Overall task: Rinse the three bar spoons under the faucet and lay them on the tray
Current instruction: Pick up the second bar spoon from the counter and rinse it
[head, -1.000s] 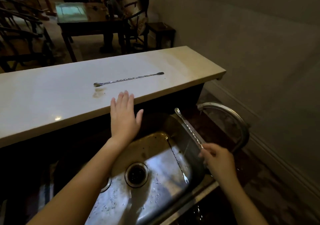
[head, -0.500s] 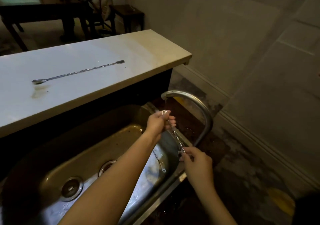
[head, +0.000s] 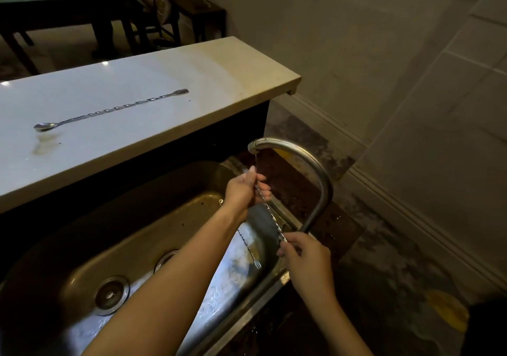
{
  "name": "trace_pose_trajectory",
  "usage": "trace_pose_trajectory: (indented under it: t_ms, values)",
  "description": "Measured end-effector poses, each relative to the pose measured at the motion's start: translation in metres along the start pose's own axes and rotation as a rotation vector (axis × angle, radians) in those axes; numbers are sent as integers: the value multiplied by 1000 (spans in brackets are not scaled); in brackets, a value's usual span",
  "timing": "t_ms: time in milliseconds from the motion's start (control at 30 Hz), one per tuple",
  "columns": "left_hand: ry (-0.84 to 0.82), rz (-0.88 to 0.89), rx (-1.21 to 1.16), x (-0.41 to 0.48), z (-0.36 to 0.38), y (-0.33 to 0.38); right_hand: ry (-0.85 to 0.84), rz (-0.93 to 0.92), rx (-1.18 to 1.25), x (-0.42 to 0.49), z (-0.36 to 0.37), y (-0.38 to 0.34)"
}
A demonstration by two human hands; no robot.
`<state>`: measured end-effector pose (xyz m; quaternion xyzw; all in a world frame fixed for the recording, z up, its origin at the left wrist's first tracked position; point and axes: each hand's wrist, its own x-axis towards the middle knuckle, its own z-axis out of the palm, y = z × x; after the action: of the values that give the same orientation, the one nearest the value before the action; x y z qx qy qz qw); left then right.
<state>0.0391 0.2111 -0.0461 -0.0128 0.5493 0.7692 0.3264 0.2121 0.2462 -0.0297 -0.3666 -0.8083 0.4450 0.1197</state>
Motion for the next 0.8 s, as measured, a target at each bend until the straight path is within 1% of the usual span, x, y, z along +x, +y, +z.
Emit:
trace_pose_trajectory:
  t_ms: [100, 167, 233, 333, 367, 433, 533, 600, 667, 700, 800]
  values:
    - [-95, 14, 144, -1, 1, 4, 23, -1, 5, 1, 0, 3]
    - [-117, 34, 219, -2, 0, 8, 18, 11, 18, 3, -1, 4]
    - [-54, 50, 247, -1, -4, 13, -24, -8, 9, 3, -1, 3]
    - [95, 43, 241, 1, -20, 23, -195, -55, -21, 3, -2, -3]
    - [142, 43, 226, 1, -28, 26, -244, -55, -28, 4, -2, -6]
    - [230, 43, 173, 1, -52, 31, -290, -57, -14, 8, -5, -13]
    - [341, 10, 64, -9, -94, 32, -281, -59, 132, 24, -7, -34]
    - [338, -43, 10, -23, -122, 27, -215, -112, 137, 44, -2, -53]
    - [301, -108, -71, -41, -146, 17, -136, -136, 158, 64, 10, -71]
    - [280, -145, -135, -50, -156, 11, -118, -115, 205, 73, 17, -77]
    - [195, -232, -287, -72, -176, -6, -143, 63, 429, 95, 37, -88]
